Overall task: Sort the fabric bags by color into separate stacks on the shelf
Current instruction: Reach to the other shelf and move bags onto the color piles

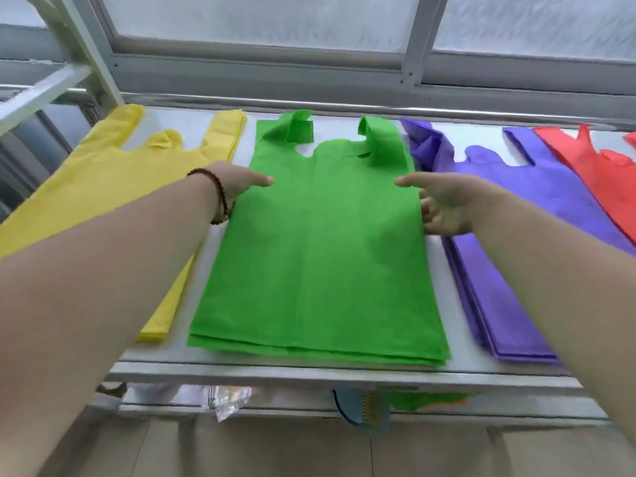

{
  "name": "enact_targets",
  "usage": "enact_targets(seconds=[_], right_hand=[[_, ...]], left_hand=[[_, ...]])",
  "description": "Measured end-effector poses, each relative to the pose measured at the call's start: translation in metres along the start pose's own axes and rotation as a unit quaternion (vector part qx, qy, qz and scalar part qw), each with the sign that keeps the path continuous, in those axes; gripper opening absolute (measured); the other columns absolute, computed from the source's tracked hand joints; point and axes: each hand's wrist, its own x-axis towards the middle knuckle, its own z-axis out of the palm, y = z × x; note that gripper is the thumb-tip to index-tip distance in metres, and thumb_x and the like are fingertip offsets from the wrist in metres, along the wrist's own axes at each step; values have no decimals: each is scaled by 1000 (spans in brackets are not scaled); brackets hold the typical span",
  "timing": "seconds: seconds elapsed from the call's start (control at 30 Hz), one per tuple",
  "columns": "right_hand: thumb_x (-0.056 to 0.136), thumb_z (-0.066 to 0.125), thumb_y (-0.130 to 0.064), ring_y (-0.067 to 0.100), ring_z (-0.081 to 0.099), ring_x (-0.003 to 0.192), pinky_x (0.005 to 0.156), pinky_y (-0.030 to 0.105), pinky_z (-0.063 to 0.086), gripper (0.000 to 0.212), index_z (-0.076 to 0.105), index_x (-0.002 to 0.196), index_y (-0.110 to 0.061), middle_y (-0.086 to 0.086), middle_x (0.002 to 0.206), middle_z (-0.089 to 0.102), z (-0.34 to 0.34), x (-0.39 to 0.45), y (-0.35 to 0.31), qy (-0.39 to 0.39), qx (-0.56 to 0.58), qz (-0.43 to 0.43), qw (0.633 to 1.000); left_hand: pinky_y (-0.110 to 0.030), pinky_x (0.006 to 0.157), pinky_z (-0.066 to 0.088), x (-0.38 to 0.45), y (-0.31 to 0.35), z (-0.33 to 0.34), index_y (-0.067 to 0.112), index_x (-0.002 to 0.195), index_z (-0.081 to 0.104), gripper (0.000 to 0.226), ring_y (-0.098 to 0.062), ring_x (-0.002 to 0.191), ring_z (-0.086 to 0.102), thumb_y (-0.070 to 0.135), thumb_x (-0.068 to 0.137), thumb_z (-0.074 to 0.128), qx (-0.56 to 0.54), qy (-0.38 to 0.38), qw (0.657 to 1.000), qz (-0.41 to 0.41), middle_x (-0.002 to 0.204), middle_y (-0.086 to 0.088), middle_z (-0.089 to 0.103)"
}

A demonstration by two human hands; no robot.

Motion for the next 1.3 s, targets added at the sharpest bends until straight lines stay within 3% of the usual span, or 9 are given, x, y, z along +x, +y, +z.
enact_targets(seconds=[0.1, 0.2, 0.37, 0.5, 0.63, 0.83, 1.03, 1.17, 1.3], right_hand=[[95, 51, -13, 14, 64, 41, 36, 19, 48, 8, 55, 94, -5, 10, 78, 61, -1, 28, -16, 44, 27, -38, 998], [93, 51, -9, 14, 62, 38, 38, 19, 49, 9, 56, 89, -3, 9, 64, 65, -8, 37, -13, 3, 63, -25, 998], [92, 52, -23, 19, 72, 65, 57, 30, 59, 20, 63, 100, -8, 7, 76, 74, 2, 46, -14, -63, 95, -39, 993], [93, 50, -22, 19, 73, 69, 57, 32, 59, 21, 65, 97, -9, 6, 76, 75, -2, 55, -19, -68, 187, -108, 974], [96, 47, -28, 11, 60, 57, 59, 23, 52, 26, 62, 81, -15, -5, 54, 66, -4, 63, -16, -31, 166, -103, 980], [85, 55, -48, 15, 71, 62, 60, 26, 58, 35, 68, 85, -15, 0, 70, 74, 13, 59, -19, -107, 61, -80, 989], [79, 31, -76, 16, 71, 64, 63, 28, 59, 72, 68, 83, -14, 1, 68, 73, 19, 54, -29, -161, 122, -112, 973], [90, 57, -20, 19, 73, 67, 61, 36, 60, 19, 64, 103, -8, 6, 76, 75, 21, 57, -30, -102, 35, -164, 981], [82, 53, 3, 26, 73, 81, 73, 43, 59, 36, 60, 116, -6, 11, 93, 74, 12, 56, -32, -170, 58, -213, 960]], left_hand=[[-40, 97, 48, 31, 9, -2, -2, 136, 37, 64, -30, 116, 57, 25, 85, 64, -23, 10, 1000, 6, 133, -18, 52], [-30, 61, 60, 25, 8, -8, 4, 110, 55, 24, -18, 66, 72, 17, 89, 55, -78, -132, 987, -43, 84, -9, 72], [-39, 88, 50, 35, 17, -4, 9, 144, 29, 69, -25, 108, 61, 29, 86, 61, -131, -122, 983, -37, 128, -13, 57], [-29, 44, 56, 60, 21, -6, 10, 94, 61, 11, -14, 51, 69, 20, 91, 56, -197, -102, 975, 36, 59, -2, 71], [-29, 44, 55, 71, 17, -15, 11, 93, 61, 14, -15, 51, 68, 23, 92, 54, -200, -85, 976, 6, 60, -2, 71], [-30, 44, 56, 61, 16, -12, 8, 87, 60, 15, -15, 46, 67, 23, 91, 56, -137, -144, 980, -2, 55, -3, 70], [-29, 51, 58, 62, 15, -4, 13, 98, 57, 21, -14, 50, 66, -5, 86, 55, -219, -84, 960, 152, 80, -8, 63], [-35, 69, 56, 61, 16, -11, 8, 100, 58, 16, -23, 70, 63, 13, 85, 58, -126, -148, 978, 74, 80, -7, 65], [-31, 71, 57, 56, 32, -19, 14, 88, 63, 18, -17, 68, 70, 30, 89, 55, -144, -197, 966, 80, 75, -1, 73]])
